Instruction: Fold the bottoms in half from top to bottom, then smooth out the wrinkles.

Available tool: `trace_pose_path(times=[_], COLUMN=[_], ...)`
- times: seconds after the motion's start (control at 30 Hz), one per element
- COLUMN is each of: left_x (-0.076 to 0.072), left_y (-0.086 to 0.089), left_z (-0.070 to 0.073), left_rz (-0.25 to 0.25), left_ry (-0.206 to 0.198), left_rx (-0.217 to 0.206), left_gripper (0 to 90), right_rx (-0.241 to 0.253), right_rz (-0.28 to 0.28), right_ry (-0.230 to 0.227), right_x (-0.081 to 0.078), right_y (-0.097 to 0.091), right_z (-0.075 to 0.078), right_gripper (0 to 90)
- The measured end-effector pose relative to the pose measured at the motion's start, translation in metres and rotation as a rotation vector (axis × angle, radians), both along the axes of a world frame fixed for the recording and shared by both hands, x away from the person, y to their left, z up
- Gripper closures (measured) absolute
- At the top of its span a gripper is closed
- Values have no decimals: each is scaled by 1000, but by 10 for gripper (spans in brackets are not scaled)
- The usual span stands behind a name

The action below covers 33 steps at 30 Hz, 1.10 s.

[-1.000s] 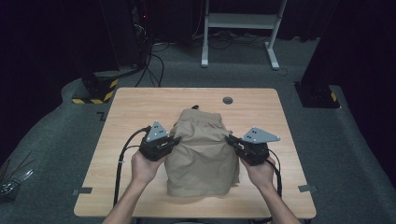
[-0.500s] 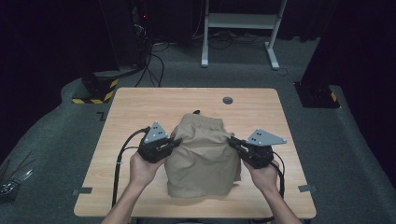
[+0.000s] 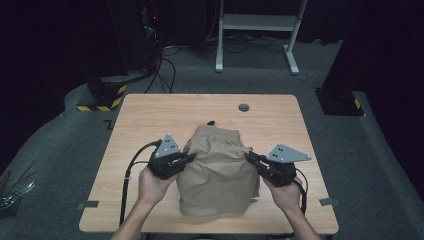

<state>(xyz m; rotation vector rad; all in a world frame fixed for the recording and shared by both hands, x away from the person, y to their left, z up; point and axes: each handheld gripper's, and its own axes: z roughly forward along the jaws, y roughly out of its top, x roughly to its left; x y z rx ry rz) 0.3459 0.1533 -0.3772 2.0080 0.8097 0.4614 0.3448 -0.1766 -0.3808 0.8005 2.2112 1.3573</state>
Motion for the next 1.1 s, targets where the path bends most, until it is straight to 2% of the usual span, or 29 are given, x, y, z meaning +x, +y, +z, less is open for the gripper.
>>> trace_pose_path(times=[0.13, 0.3, 0.47, 0.63, 0.8, 1.1], left_x=[-3, -15, -35, -51, -37, -7], left_y=[0, 1, 3, 5, 10, 7], left_z=[1, 3, 4, 12, 10, 2], left_rz=[0, -4, -8, -9, 16, 35], left_ry=[3, 1, 2, -21, -4, 31], left_rx=[1, -1, -7, 7, -34, -12], left_gripper=[844, 844, 843, 841, 837, 831], right_rx=[0, 1, -3, 0, 2, 12], right_rz=[6, 20, 39, 62, 61, 21], right_ry=[-2, -9, -21, -32, -39, 9], right_x=[-3, -12, -28, -43, -39, -14], right_y=[-1, -2, -2, -2, 2, 4], right_z=[0, 1, 4, 7, 9, -2], right_gripper=[865, 864, 864, 864, 864, 864])
